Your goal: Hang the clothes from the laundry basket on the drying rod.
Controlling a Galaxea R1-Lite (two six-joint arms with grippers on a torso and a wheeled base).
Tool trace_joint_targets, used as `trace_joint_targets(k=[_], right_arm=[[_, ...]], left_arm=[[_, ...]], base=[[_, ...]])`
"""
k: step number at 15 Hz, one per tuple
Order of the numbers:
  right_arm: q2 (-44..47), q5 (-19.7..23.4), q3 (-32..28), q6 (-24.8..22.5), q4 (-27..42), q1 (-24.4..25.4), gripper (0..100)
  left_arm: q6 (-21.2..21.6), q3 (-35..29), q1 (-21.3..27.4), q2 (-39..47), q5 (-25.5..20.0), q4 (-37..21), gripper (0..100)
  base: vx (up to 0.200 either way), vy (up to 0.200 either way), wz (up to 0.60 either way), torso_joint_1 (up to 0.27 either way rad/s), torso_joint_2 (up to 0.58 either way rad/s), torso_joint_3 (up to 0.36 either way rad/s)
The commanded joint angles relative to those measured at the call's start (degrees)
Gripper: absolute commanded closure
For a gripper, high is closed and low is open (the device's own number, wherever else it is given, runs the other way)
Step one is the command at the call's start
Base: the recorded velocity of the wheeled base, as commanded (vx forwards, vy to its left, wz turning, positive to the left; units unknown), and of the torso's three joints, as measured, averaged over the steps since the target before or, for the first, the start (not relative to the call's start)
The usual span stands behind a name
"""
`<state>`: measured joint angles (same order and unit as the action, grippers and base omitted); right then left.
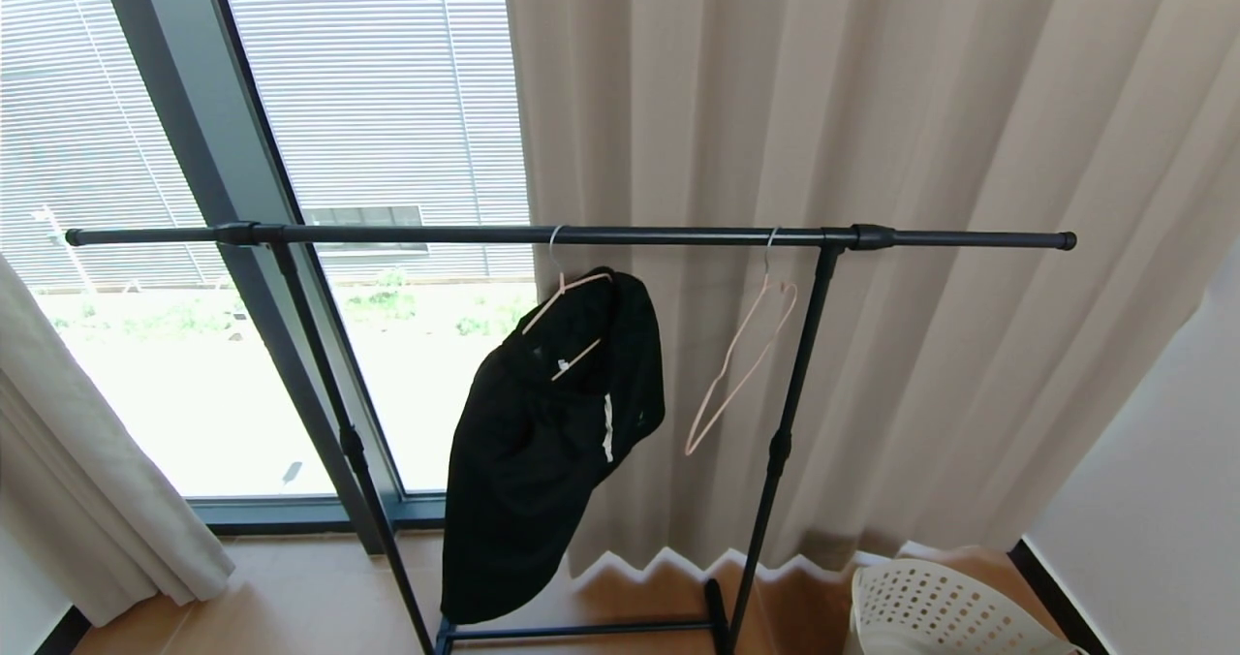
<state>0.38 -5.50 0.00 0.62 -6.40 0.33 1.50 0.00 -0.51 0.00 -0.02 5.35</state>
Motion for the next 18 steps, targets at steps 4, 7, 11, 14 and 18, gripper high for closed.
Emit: trace_joint_targets(k=[4,7,11,14,18], right_arm=[[0.15,0.66,0.00,-0.45,0.16,0.02,0],[0.15,0.66,0.00,-0.45,0.16,0.02,0],[0.06,0.66,0.00,-0.45,0.07,0.02,0],[0.06,0.66,0.00,-0.45,0.07,0.02,0],[0.06,0.66,0.00,-0.27,-0.02,0.02,0]], left_arm=[[-0.09,0.00,-0.02,0.00,-0.06,0.01,0],[-0.09,0.00,-0.02,0.00,-0.06,0.01,0],[-0.09,0.00,-0.02,0.00,-0.15,0.01,0],[-0.09,0.00,-0.02,0.00,-0.15,0.01,0],[-0.18,0.00,-0.02,0.00,-0.15,0.01,0]], base=[[0.000,0.000,0.00,0.000,0.00,0.000],[0.000,0.000,0.00,0.000,0.00,0.000],[0.000,0.000,0.00,0.000,0.00,0.000],[0.000,0.000,0.00,-0.028,0.04,0.033],[0.000,0.000,0.00,-0.135,0.32,0.168]])
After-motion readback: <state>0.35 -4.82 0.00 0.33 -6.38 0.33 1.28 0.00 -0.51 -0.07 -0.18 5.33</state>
